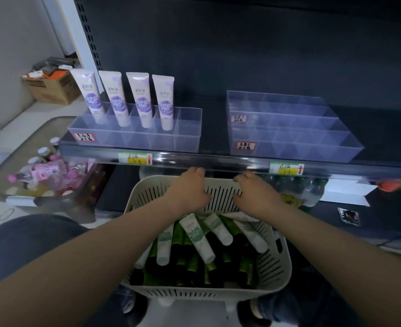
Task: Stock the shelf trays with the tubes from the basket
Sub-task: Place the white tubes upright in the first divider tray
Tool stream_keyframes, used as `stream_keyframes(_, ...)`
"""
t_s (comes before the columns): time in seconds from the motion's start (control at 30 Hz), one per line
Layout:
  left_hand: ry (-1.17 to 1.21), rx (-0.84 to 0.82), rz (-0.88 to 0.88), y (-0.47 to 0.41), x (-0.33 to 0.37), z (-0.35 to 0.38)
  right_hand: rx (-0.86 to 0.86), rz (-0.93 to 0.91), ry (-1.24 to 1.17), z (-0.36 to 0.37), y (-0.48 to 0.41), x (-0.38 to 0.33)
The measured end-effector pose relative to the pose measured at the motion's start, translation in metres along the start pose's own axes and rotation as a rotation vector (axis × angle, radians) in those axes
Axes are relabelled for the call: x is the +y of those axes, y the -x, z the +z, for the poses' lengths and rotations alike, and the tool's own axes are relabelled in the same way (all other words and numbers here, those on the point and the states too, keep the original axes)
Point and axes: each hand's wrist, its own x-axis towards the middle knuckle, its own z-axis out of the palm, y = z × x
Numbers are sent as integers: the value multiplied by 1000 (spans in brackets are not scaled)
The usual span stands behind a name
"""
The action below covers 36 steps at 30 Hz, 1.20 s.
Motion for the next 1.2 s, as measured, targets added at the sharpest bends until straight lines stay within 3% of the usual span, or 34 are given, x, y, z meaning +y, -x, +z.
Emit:
stream_keyframes(0.4, 74, -315, -66, -46, -26, 75, -285, 138, 138, 57, -42, 35)
stream_keyframes(0.77, 64, -551, -88, -97, -38, 135, -530, 122, 202, 101, -88, 51)
stream_keyframes(1.2, 170, -653, -148, -113, -57, 165, -655, 165, 238, 125, -99, 49)
